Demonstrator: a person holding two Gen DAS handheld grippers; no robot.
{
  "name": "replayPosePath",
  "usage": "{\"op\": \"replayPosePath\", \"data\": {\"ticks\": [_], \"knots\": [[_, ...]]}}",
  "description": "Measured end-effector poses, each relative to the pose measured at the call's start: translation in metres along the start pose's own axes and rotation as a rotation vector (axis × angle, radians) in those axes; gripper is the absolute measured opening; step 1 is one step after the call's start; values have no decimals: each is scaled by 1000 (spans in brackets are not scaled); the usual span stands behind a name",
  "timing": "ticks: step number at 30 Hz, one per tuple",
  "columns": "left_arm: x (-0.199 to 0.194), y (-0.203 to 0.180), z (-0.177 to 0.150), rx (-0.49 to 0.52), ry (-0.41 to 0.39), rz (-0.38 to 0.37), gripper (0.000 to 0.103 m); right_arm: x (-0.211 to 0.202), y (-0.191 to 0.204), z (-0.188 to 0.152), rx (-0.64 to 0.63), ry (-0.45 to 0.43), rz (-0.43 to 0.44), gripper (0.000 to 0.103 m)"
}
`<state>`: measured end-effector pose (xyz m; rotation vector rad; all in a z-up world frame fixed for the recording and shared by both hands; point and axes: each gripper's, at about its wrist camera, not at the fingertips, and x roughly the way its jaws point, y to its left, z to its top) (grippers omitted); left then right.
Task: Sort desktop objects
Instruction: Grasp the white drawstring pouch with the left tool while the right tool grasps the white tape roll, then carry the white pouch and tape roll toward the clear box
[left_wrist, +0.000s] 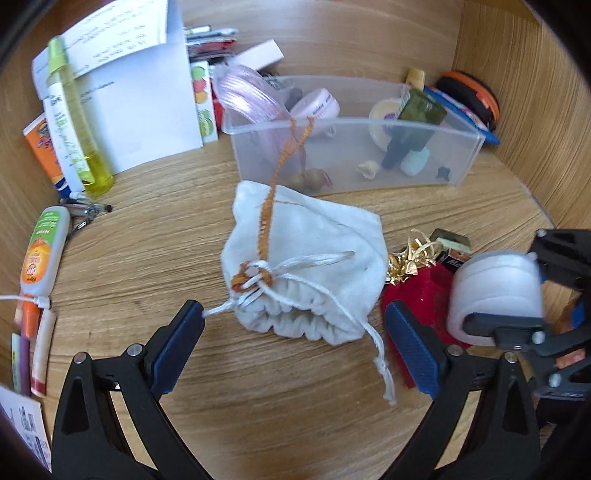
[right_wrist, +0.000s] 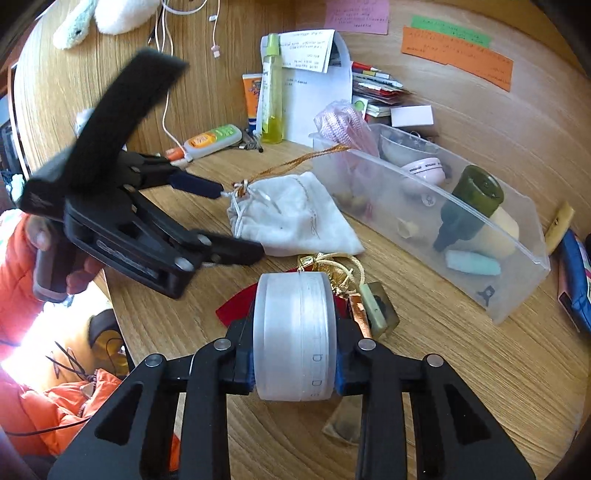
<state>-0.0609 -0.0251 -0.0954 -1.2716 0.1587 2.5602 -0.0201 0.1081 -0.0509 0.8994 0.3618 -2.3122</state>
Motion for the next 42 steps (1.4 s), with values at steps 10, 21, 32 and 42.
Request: {"op": "replayPosePath", "data": {"ticks": [10,21,32,42], "knots": [[26,6,22,-38,65,-3,99,-25,-23,-10,58,-32,-13,27],[40,-5,33,15,20,60,96,-33,-35,-13,82,-49,-16,27],[25,1,30,-33,-44,64,75,-50,-45,-8,112,-85,-45,27],[-1,-5,33,-65,-126,-24,75,-61,-64,-1,171,-108,-78,27]]}}
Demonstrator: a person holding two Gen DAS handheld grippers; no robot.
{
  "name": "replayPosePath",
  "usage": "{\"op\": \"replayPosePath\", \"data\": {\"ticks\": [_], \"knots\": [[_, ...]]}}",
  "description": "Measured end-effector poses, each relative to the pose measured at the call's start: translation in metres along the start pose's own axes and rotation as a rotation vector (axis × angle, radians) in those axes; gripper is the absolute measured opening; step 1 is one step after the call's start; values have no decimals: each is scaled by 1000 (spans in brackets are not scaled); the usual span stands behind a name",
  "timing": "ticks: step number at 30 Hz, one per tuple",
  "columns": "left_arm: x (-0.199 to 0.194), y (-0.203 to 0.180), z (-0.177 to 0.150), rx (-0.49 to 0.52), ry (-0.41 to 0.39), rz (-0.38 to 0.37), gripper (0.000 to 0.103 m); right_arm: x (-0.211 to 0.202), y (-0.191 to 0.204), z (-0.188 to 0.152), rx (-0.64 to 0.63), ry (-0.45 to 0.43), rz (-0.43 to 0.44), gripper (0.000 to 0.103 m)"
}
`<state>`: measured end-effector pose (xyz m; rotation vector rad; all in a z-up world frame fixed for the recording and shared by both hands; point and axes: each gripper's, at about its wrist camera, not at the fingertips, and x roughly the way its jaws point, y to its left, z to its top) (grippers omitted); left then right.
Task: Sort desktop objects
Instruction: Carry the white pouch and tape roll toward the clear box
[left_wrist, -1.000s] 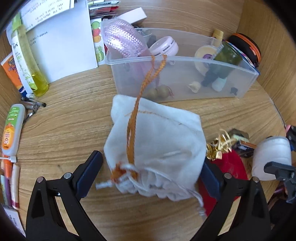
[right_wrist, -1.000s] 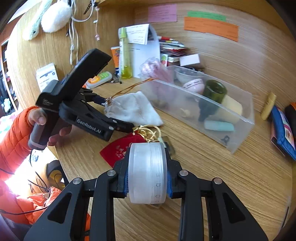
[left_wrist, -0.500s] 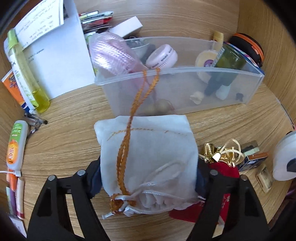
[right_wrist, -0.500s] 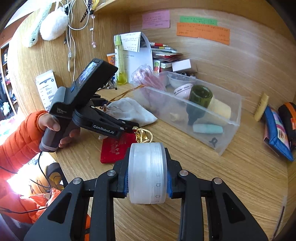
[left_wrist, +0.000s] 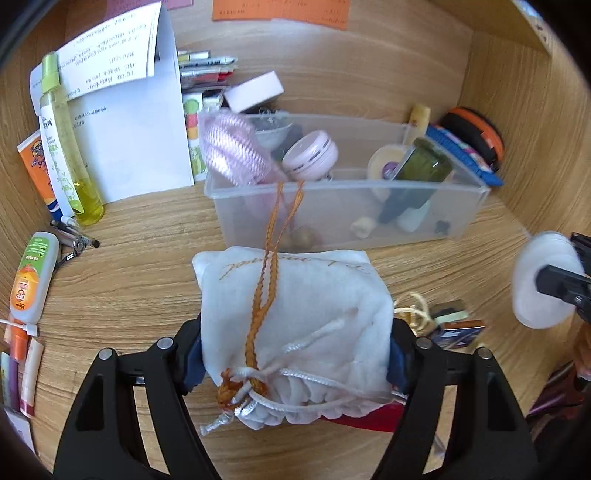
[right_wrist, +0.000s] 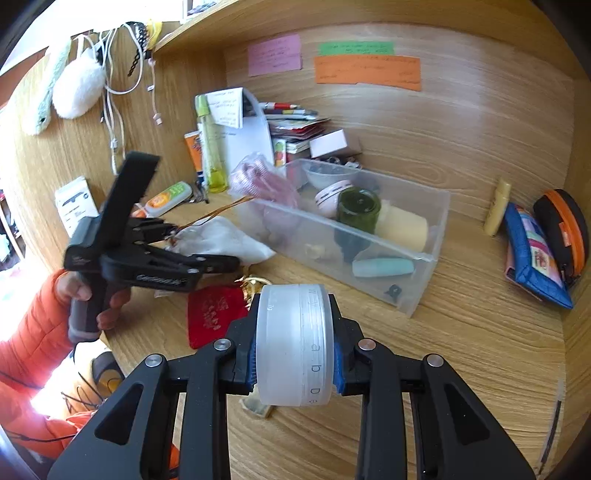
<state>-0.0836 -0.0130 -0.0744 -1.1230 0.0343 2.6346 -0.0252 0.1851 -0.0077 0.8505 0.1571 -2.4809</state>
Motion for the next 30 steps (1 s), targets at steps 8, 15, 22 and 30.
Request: {"op": "replayPosePath", "data": {"ticks": [8,15,22,30], "knots": [[-22,-4,13,-13,-56,-48,75,-5,-20,6,56,-10,-32,27],[-29,-10,24,-12,-81,-108,75,-7,-33,15,75,-22,-59,27],[-22,-13,42,-25,-78,-138,75,-5,-45,27,87,-36,-65,27],[-17,-9,68,-42,-96,-150,75,5,-57,46,93,-46,-61,27]]}}
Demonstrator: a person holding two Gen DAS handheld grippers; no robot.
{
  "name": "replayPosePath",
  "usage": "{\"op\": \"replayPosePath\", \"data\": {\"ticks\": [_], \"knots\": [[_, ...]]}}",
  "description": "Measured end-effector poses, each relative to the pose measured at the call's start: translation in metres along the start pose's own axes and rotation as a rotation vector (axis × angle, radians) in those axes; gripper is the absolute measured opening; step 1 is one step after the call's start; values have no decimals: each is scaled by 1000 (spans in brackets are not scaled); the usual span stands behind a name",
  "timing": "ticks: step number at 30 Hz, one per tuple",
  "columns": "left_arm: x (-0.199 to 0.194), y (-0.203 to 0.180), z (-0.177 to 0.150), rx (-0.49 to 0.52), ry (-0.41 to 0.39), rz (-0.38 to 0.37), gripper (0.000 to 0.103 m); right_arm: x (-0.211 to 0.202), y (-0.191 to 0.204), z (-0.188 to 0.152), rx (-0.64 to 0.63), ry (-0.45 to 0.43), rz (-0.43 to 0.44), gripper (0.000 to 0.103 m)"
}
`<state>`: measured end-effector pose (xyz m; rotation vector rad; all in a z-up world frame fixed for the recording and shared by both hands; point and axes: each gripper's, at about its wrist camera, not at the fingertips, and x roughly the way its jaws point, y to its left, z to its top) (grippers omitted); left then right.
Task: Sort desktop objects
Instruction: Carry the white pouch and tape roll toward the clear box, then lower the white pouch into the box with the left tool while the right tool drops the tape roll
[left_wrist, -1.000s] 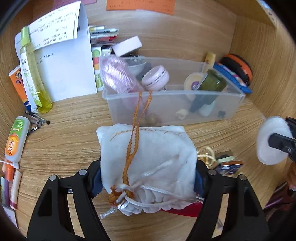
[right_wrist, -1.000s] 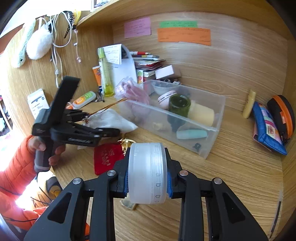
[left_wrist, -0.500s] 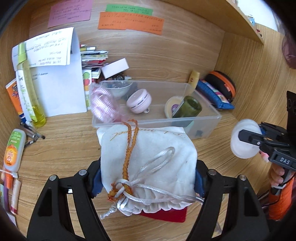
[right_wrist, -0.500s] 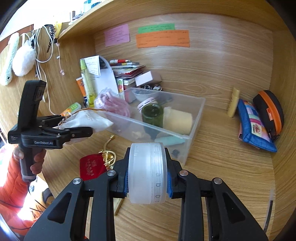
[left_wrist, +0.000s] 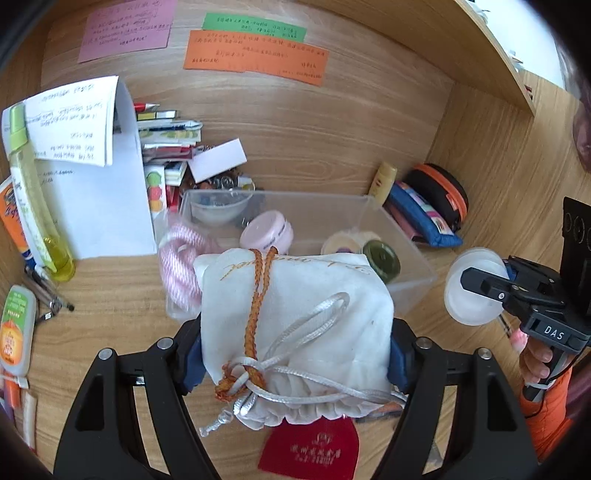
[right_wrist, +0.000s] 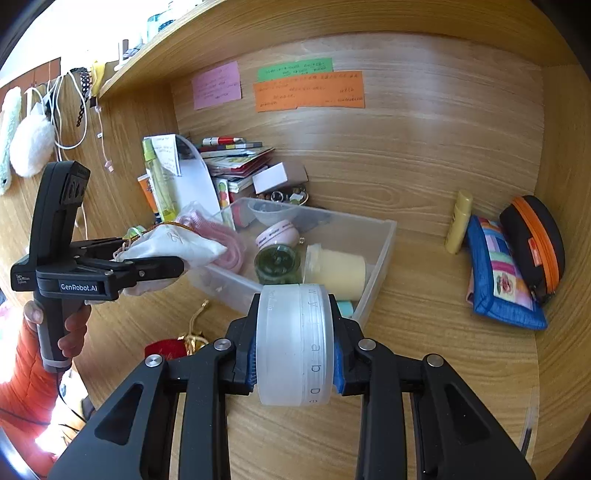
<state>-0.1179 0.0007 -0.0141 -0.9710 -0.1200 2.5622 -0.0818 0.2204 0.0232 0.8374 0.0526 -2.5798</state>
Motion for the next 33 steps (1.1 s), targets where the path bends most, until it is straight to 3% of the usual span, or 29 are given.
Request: {"op": "replayPosePath", "data": {"ticks": [18,23,33], "knots": [[47,7,40,-8,17,27,75,56,-26,62,34,15,-6,27],[61,11,45,-18,32,2,76,77,-30,73,38,44,-19,27],[74,4,36,67,31,38,77,111,-20,84,27,79,-23,26]]}}
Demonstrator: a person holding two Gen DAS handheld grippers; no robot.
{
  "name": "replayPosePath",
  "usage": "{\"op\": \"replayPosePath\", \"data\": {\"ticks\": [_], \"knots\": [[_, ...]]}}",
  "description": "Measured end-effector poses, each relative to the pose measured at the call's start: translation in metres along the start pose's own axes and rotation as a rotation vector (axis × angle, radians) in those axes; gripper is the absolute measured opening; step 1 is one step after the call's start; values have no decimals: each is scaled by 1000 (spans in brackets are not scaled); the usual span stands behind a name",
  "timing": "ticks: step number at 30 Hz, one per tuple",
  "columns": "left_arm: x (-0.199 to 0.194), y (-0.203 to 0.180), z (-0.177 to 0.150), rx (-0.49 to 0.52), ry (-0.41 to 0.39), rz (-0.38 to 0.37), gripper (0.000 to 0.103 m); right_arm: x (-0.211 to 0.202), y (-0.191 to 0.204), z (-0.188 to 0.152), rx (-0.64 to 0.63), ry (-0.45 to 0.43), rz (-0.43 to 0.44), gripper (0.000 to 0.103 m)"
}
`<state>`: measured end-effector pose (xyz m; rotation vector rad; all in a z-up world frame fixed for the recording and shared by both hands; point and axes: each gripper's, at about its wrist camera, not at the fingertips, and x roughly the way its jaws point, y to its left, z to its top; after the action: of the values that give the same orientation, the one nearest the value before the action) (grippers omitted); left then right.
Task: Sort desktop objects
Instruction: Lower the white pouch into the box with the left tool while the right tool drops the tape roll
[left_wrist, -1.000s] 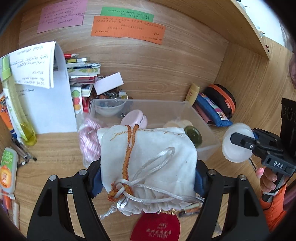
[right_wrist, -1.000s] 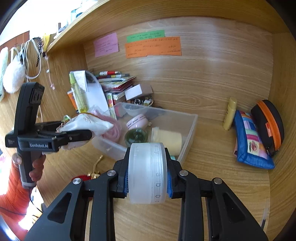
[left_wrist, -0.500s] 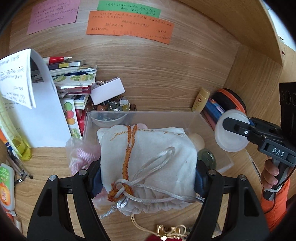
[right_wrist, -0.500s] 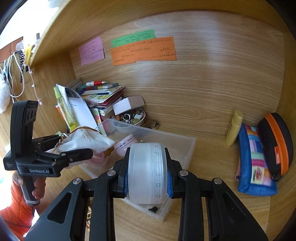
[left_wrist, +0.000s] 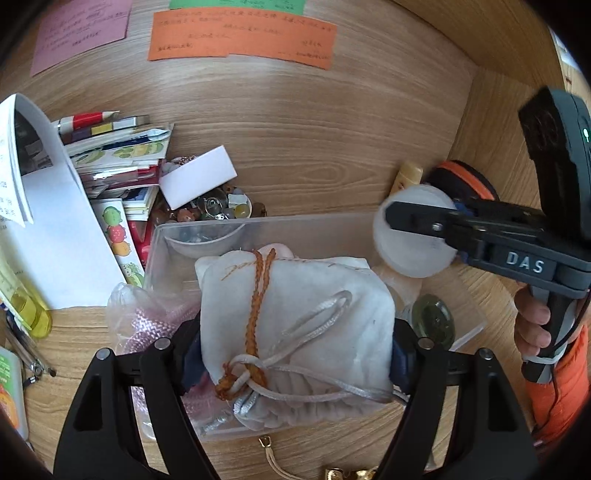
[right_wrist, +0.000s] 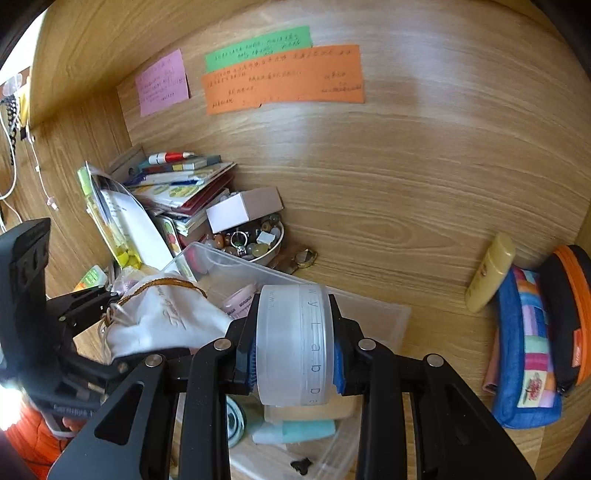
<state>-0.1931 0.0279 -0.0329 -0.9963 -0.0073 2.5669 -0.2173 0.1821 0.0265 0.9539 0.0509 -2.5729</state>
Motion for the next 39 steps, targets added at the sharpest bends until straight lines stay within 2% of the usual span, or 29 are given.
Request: {"op": "replayPosePath", "data": {"ticks": [5,10,18,22,23,25,27,31,36,38,39], "knots": [[3,-6,-4,44,-7,38,78,11,8,-4,-21,-14,-45,26],[4,-13,-8,70,-22,66,85,13,2,-6,-26,-22,-67,29],[6,-19,-13,106,-24,104,90,22,-14,-12,2,8,-81,35],[7,-23,-17,120,-19,117,95,28,-9,-16,-44,28,-103,34],[8,-24,-17,123,-19,125,95,26,-7,-16,-52,19,-105,36],[8,-24,-18,125,-20,133,95,23,-3,-16,-77,0,-128,52],[8,-24,-18,120,-21,129,95,20,3,-16,-114,-21,-161,59],[5,-23,-17,107,-23,121,95,18,11,-18,-161,-47,-207,62],[-4,-22,-14,81,-54,111,96,15,12,-17,-170,-54,-216,65],[-10,-21,-13,71,-76,106,98,8,12,-16,-174,-71,-217,70],[-11,-20,-12,68,-82,106,98,4,13,-14,-172,-84,-216,75]]}}
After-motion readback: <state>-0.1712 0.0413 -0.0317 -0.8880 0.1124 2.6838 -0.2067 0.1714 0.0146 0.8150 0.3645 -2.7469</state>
